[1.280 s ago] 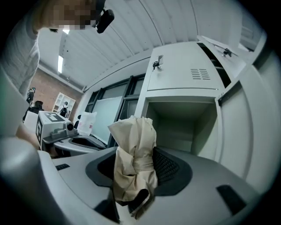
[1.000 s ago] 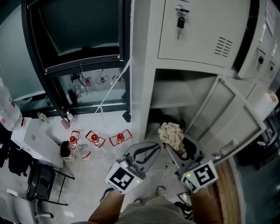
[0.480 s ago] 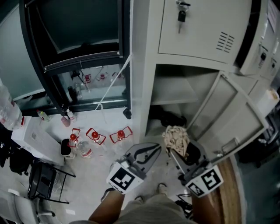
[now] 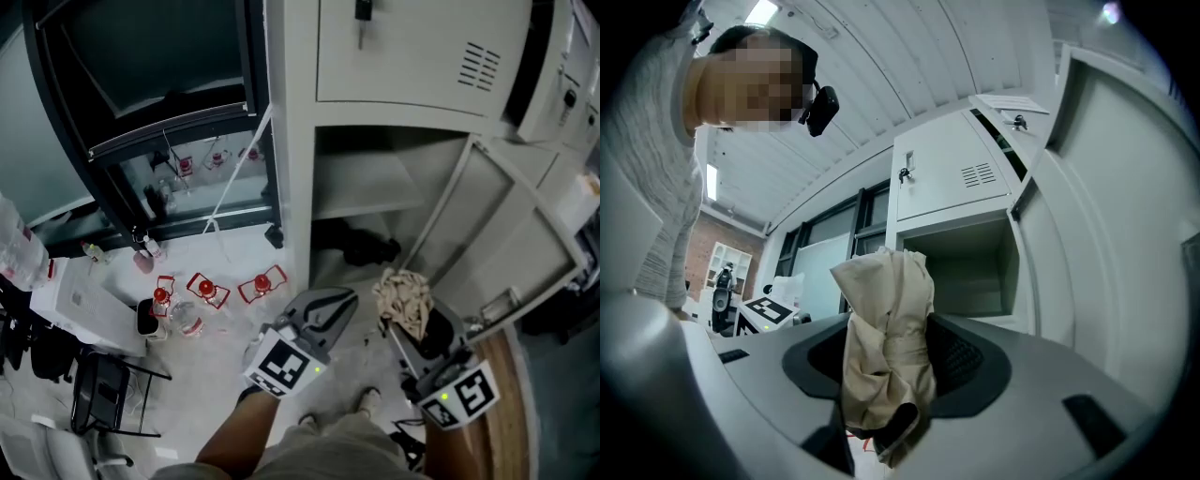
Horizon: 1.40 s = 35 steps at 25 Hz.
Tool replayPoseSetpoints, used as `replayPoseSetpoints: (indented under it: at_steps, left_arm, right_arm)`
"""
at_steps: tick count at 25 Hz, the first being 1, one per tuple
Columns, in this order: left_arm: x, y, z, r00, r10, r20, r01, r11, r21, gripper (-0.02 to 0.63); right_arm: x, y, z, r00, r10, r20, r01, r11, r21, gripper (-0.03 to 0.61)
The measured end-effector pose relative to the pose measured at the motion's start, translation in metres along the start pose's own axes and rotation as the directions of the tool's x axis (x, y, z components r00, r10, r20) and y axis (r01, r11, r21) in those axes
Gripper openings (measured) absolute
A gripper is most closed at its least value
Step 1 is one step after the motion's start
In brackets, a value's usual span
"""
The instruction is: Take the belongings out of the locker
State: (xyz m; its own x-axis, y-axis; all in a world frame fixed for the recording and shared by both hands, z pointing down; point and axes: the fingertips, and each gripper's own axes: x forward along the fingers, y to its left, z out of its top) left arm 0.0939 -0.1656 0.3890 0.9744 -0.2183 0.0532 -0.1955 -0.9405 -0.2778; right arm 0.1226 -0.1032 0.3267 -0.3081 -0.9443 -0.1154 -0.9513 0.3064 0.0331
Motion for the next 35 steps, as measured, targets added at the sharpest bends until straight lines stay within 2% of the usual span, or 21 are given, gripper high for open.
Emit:
replayPoseSetpoints:
  at_steps: [4, 8, 11, 15, 16, 19, 21, 23, 25, 27, 32, 35]
  left_arm:
    - [0.028, 0.001, -0.012, 0.999, -0.011, -0.046, 0.013, 0.999, 0.036, 0.006]
    - [0.057, 0.002, -0.027, 0.993, -0.024, -0.116, 0.036, 0.994, 0.102, 0.08]
    - [0.08, 0.006, -0.047, 0.977, -0.04, -0.208, 0.079, 0.98, 0.183, 0.13]
    - [0.111, 0.015, -0.076, 0.932, -0.046, -0.36, 0.167, 0.935, 0.312, 0.206]
    - [0.118, 0.018, -0.082, 0.92, -0.046, -0.389, 0.185, 0.926, 0.329, 0.224]
    - [0.138, 0.02, -0.093, 0.885, -0.052, -0.462, 0.234, 0.908, 0.346, 0.227]
    - [0.15, 0.014, -0.102, 0.861, -0.071, -0.504, 0.29, 0.882, 0.372, 0.242]
    - [0.159, 0.01, -0.117, 0.837, -0.067, -0.543, 0.325, 0.859, 0.395, 0.244]
    - [0.165, 0.015, -0.131, 0.813, -0.031, -0.581, 0.34, 0.836, 0.432, 0.244]
    - [0.173, 0.021, -0.142, 0.788, 0.0, -0.615, 0.363, 0.807, 0.466, 0.286]
    - [0.191, 0.034, -0.161, 0.743, 0.014, -0.669, 0.429, 0.758, 0.492, 0.295]
    - [0.2, 0.044, -0.178, 0.705, 0.041, -0.708, 0.467, 0.725, 0.506, 0.295]
  right_arm:
    - [-0.016, -0.015, 0.004, 1.0, -0.013, 0.007, 0.013, 1.0, -0.011, 0.207]
    - [-0.031, -0.03, 0.005, 1.0, -0.016, 0.015, 0.016, 1.0, -0.009, 0.207]
    - [-0.032, -0.036, 0.012, 0.999, -0.009, 0.036, 0.009, 1.0, 0.016, 0.207]
    - [-0.032, -0.042, 0.016, 0.998, 0.0, 0.058, -0.002, 0.999, 0.039, 0.207]
    - [-0.032, -0.043, 0.016, 0.998, 0.004, 0.06, -0.007, 0.999, 0.039, 0.207]
    - [-0.032, -0.045, 0.018, 0.998, 0.014, 0.068, -0.018, 0.999, 0.047, 0.207]
    - [-0.032, -0.047, 0.019, 0.997, 0.02, 0.07, -0.023, 0.999, 0.047, 0.207]
    - [-0.032, -0.049, 0.02, 0.997, 0.021, 0.072, -0.025, 0.999, 0.049, 0.207]
    - [-0.034, -0.051, 0.02, 0.997, 0.022, 0.074, -0.026, 0.998, 0.054, 0.207]
    - [-0.035, -0.051, 0.022, 0.997, 0.022, 0.079, -0.026, 0.998, 0.056, 0.207]
    - [-0.039, -0.053, 0.025, 0.996, 0.017, 0.087, -0.023, 0.997, 0.068, 0.207]
    - [-0.042, -0.055, 0.028, 0.995, 0.013, 0.098, -0.02, 0.997, 0.074, 0.207]
